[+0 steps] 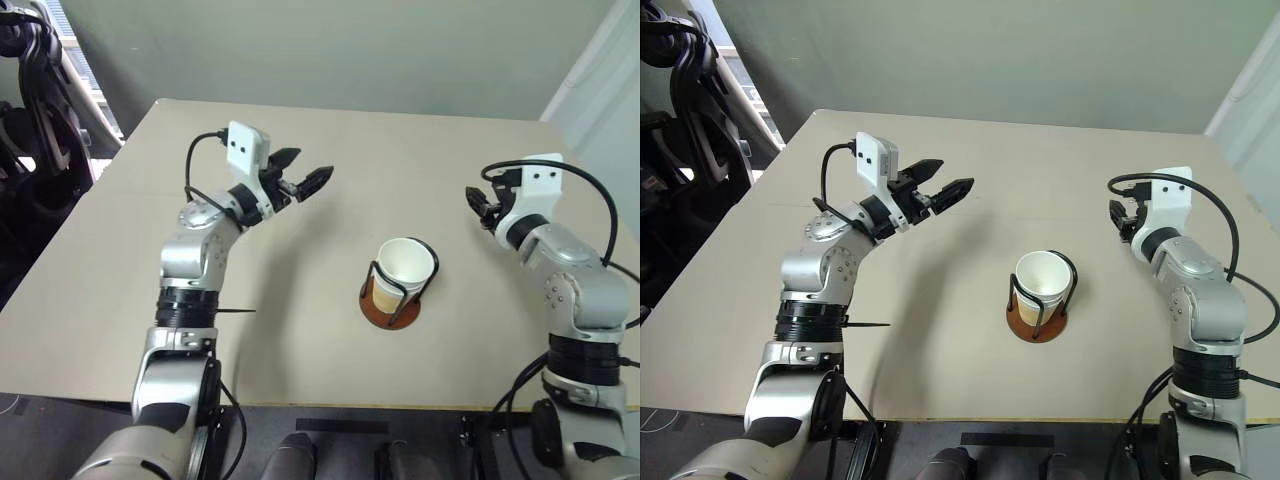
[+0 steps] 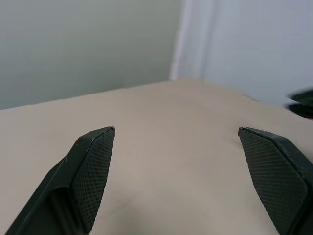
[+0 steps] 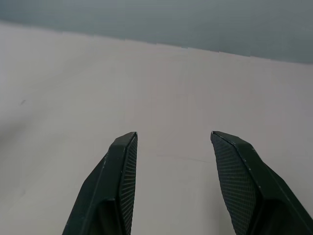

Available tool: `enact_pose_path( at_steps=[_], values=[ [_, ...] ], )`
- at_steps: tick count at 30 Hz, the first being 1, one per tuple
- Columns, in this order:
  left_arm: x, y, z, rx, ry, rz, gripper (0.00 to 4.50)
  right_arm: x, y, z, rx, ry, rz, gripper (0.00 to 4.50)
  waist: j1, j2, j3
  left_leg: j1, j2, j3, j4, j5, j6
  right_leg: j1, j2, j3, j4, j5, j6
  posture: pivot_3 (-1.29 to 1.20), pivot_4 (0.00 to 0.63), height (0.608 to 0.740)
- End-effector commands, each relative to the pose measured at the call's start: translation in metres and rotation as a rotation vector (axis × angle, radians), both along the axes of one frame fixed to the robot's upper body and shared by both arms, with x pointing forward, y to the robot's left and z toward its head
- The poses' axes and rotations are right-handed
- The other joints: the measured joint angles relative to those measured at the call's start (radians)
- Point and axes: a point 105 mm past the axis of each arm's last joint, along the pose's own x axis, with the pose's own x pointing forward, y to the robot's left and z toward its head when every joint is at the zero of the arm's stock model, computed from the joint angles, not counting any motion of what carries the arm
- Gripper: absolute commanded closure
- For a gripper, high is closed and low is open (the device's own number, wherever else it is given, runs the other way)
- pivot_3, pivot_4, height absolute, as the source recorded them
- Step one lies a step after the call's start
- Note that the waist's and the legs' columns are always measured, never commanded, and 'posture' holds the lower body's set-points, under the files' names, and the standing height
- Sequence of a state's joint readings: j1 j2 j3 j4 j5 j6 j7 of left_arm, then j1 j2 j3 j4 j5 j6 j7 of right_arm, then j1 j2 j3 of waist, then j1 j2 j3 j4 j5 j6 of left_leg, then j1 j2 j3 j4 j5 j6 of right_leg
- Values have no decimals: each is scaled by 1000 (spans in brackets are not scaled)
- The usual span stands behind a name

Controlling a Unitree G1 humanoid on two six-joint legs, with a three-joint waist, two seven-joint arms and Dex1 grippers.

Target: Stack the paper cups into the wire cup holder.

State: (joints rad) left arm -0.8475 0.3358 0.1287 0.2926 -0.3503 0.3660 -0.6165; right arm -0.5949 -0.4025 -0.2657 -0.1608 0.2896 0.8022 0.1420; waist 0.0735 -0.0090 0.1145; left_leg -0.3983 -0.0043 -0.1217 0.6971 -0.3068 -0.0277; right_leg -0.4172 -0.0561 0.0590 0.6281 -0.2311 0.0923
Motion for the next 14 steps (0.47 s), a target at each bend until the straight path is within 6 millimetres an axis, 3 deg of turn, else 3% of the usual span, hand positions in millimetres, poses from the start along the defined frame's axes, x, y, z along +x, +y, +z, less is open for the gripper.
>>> enact_pose_path(
  at_steps=[1, 8, 14],
  values=[
    [7, 13, 18, -41, -68, 117, 160, -1, -18, 14, 26, -70, -73, 2170, 0, 0, 0, 0, 0, 0, 0, 0, 0, 0, 0, 0, 0, 0, 0, 0, 150, 740],
    [18, 31, 15, -20, -73, 243, 160, 8, -37, 8, 85, -100, -175, 2170, 0, 0, 0, 0, 0, 0, -1, 0, -1, -1, 0, 0, 0, 0, 0, 0, 150, 740],
    [19, 32, 12, -23, -72, 259, 160, 16, -43, 4, 79, -87, -211, 2170, 0, 0, 0, 0, -1, 0, -3, 0, -1, -2, 0, -1, 0, 0, -1, 0, 150, 740]
  ],
)
